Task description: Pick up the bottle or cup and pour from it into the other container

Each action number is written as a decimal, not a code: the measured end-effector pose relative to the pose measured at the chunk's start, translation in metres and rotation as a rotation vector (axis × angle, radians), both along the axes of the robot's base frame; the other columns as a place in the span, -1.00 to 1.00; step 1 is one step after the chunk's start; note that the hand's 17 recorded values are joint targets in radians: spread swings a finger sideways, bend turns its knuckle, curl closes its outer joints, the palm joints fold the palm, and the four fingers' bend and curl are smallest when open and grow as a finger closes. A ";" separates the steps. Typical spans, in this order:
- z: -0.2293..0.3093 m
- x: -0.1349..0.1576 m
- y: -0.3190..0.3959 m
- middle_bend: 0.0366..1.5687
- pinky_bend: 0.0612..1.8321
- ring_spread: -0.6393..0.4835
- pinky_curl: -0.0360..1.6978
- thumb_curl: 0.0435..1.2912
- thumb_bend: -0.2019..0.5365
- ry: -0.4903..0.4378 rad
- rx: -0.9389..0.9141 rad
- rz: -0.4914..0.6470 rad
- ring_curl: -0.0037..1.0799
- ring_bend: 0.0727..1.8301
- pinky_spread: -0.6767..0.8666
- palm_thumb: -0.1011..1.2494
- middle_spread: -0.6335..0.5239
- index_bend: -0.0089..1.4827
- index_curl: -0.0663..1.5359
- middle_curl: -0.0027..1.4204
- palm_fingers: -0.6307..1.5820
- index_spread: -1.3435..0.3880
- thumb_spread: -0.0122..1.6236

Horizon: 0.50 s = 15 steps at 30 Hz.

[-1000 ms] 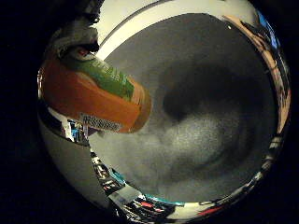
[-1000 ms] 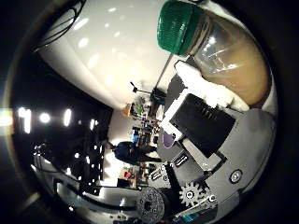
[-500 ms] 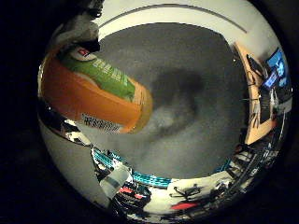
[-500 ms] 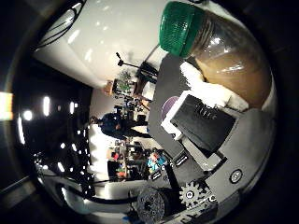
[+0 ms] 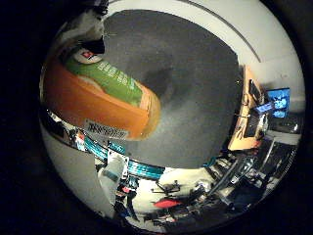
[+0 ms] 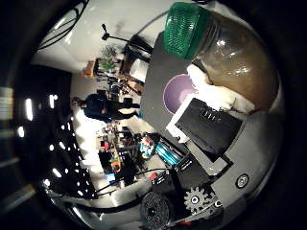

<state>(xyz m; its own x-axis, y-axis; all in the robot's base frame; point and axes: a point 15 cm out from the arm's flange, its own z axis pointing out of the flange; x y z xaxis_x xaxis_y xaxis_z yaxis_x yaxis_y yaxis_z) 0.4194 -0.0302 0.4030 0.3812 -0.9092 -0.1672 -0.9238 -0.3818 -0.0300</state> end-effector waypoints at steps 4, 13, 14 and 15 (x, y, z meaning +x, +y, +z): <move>0.001 -0.003 0.022 0.70 0.45 -0.23 -0.03 0.47 -0.51 0.019 -0.111 0.022 0.35 0.49 -0.40 0.77 -0.11 0.61 0.06 0.09 0.58 0.35 -0.49; -0.006 -0.012 0.069 0.72 0.44 -0.25 -0.01 0.47 -0.51 0.055 -0.323 0.098 0.41 0.46 -0.40 0.76 -0.10 0.61 0.06 0.08 0.58 0.34 -0.48; -0.007 -0.012 0.072 0.72 0.44 -0.25 -0.01 0.47 -0.51 0.057 -0.351 0.104 0.41 0.45 -0.41 0.76 -0.10 0.61 0.06 0.08 0.58 0.34 -0.47; -0.008 -0.012 0.074 0.72 0.44 -0.25 0.00 0.47 -0.51 0.056 -0.376 0.106 0.42 0.45 -0.41 0.76 -0.10 0.61 0.06 0.08 0.58 0.34 -0.47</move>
